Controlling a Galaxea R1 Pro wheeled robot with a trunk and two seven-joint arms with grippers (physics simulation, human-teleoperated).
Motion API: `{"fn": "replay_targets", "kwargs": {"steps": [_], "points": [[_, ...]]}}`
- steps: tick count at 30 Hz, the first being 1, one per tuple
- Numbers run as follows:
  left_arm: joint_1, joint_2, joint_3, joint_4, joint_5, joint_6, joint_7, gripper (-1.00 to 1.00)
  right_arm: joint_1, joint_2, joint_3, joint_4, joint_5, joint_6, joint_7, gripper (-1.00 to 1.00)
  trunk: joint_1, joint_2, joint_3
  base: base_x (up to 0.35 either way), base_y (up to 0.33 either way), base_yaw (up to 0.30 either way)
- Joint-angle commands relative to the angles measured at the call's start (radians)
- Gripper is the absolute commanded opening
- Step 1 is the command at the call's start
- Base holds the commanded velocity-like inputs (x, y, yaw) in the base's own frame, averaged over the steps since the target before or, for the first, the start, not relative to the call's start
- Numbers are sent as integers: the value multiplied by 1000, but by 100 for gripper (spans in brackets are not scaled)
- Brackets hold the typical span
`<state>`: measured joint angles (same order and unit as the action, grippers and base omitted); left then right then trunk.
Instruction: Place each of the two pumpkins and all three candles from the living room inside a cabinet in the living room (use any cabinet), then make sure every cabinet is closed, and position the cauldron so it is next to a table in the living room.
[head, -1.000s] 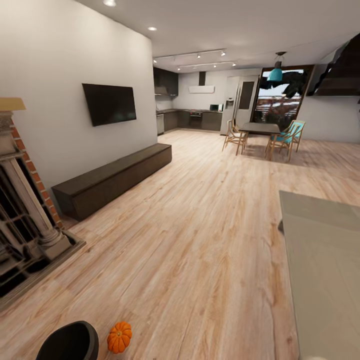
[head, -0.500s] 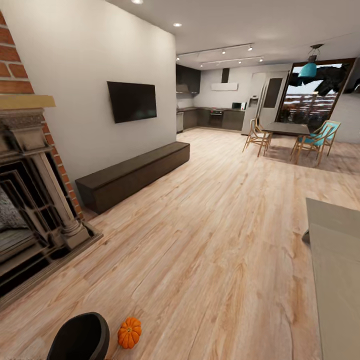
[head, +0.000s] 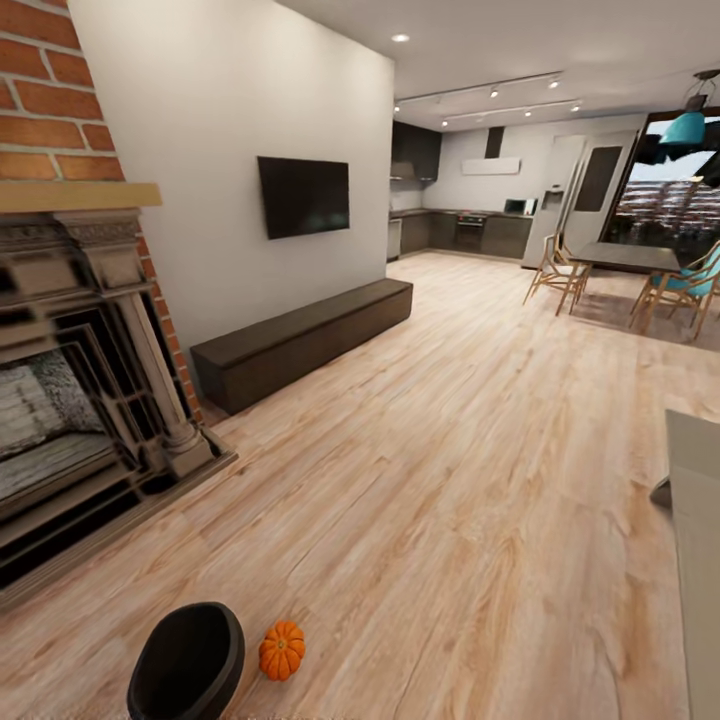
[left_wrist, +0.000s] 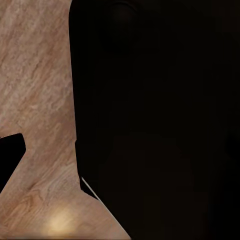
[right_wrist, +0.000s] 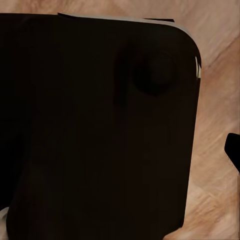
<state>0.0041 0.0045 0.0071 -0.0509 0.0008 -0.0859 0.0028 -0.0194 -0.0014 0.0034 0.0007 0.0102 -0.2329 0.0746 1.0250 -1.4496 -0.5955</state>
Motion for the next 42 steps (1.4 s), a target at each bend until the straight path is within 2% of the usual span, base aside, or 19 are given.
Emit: {"fn": "replay_targets", "kwargs": {"steps": [1,13,21,31,42], "points": [[0,0,1,-1,0,-2,0,100,-1,0,0,1,1,-3,2,100,0,0,-2,17,0,221],[0,-3,1,-1,1,-2,0,100,-1,0,1,1,4,-3,1,100,0,0,-15,243,0,209],[0,-8,1,-1,1,-2,0,100,-1,0,3,1,5,-8,1,100,0,0,-17,334,-26,66],[0,-13,-3,-1,1,-2,2,100,-1,0,4,1,6,-16,1,100,0,0,-17,262,-211,253],[0,-11,0,-1,0,-3,2,100,-1,0,4,1,7,-16,1,100,0,0,-18,38,-217,253]]}}
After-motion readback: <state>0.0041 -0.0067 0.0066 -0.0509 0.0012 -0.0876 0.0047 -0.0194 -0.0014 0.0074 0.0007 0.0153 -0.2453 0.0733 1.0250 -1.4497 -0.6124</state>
